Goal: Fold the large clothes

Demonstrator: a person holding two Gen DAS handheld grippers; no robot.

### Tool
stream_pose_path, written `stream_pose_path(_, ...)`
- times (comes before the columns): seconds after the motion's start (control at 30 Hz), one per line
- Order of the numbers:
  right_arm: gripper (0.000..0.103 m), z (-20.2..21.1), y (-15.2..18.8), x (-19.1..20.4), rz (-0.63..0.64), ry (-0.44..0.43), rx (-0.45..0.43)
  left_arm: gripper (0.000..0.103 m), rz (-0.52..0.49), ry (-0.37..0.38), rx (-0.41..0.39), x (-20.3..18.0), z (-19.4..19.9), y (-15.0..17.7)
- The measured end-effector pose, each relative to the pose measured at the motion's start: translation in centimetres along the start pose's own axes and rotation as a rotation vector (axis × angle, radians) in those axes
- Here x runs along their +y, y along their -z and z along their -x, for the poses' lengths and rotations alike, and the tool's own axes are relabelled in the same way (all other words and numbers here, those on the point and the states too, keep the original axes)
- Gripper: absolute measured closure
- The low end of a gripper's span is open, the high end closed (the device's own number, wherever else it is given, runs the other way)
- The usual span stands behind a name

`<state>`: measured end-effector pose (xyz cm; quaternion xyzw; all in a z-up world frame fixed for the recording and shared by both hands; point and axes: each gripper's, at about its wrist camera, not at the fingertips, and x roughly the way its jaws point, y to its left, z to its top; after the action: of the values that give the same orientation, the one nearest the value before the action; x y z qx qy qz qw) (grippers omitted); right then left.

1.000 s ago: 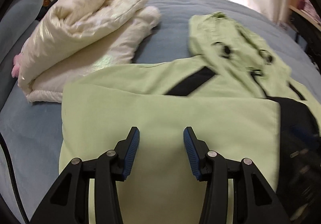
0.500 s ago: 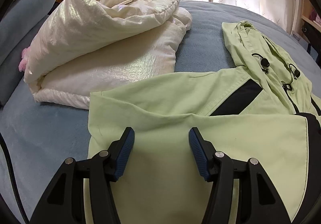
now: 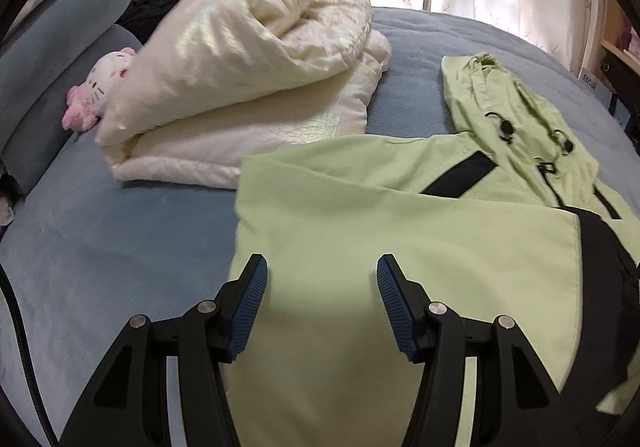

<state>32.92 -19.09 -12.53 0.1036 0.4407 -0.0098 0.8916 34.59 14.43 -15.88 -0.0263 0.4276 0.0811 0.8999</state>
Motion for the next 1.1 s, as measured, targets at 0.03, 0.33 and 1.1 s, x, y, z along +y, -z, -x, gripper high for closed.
stream_pose_path(0.03,0.055,0.8,0.3,0.0,-0.002,0.000,0.000,0.047,0.000,0.000,-0.006,0.3,1.0,0.4)
stream_pose_path(0.33,0.055,7.6,3.5,0.4,0.031,-0.009,-0.010,0.047,-0.019,0.010,-0.038,2.4,9.2,3.7)
stream_pose_path(1.1,0.050,21.6,11.4,-0.7,0.116,0.033,-0.089,0.047,-0.057,-0.039,-0.066,9.7,22.5,12.8)
